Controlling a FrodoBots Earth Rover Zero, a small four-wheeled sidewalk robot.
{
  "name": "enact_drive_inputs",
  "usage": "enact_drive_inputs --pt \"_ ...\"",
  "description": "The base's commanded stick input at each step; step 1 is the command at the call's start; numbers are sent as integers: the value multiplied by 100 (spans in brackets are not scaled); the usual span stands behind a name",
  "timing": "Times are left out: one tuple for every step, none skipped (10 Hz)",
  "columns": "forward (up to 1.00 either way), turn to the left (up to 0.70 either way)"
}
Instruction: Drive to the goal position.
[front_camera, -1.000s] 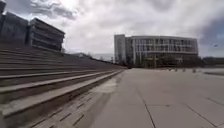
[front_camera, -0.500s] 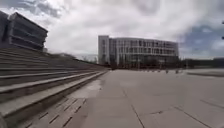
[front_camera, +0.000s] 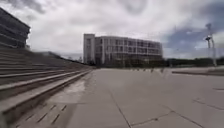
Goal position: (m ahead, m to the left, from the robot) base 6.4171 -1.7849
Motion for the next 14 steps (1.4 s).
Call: enact_drive_inputs --pt "70 1" --pt "70 1" --pt "70 1" --pt "70 1" --pt "70 1" --pt "70 1" --pt "70 1" --pt "70 1" --pt "70 1" --pt "70 1" --pt "70 1" --pt "70 1" --pt "70 1" --pt "70 1"
